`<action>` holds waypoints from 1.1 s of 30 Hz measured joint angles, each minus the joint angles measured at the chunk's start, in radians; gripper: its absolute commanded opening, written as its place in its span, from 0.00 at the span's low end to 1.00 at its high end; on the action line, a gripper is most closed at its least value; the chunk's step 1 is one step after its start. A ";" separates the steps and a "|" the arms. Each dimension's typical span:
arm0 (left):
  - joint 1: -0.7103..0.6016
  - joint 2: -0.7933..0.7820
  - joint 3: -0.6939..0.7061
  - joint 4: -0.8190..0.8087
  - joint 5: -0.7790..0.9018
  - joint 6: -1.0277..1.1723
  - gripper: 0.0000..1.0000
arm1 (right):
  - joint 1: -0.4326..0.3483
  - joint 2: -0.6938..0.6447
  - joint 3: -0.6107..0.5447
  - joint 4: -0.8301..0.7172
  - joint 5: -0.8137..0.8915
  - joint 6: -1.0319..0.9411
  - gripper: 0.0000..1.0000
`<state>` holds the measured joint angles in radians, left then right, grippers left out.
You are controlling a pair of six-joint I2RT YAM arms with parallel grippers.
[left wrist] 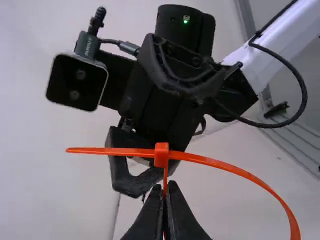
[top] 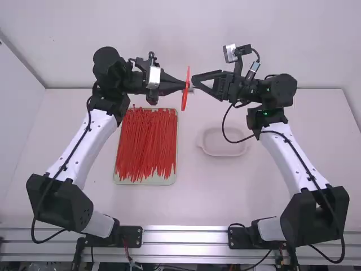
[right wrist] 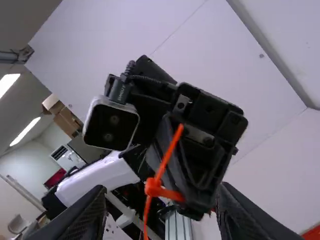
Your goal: Fasten the cable tie
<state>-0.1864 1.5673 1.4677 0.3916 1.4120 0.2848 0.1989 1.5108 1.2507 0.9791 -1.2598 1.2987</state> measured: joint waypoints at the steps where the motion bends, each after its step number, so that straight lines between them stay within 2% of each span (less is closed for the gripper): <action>1: -0.002 0.000 0.000 -0.008 0.000 0.000 0.02 | 0.000 0.000 0.000 0.016 0.001 0.006 0.58; 10: -0.057 0.000 0.000 -0.014 0.002 0.000 0.02 | 0.000 0.000 0.000 0.054 0.014 0.048 0.58; 14: -0.072 0.000 0.000 -0.018 0.002 0.001 0.02 | 0.000 0.000 0.000 0.054 0.014 0.055 0.52; 19: -0.056 0.000 0.000 -0.021 0.002 0.000 0.02 | 0.000 0.000 0.000 0.054 0.014 0.060 0.51; 24: -0.026 0.000 0.000 -0.021 0.002 0.000 0.02 | 0.000 0.000 0.000 0.054 0.015 0.062 0.45; 33: -0.027 0.000 0.000 -0.021 0.002 0.000 0.02 | 0.003 0.000 0.000 0.054 0.014 0.063 0.44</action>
<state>-0.2134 1.5673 1.4677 0.3702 1.4136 0.2852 0.2016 1.5108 1.2507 1.0332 -1.2453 1.3617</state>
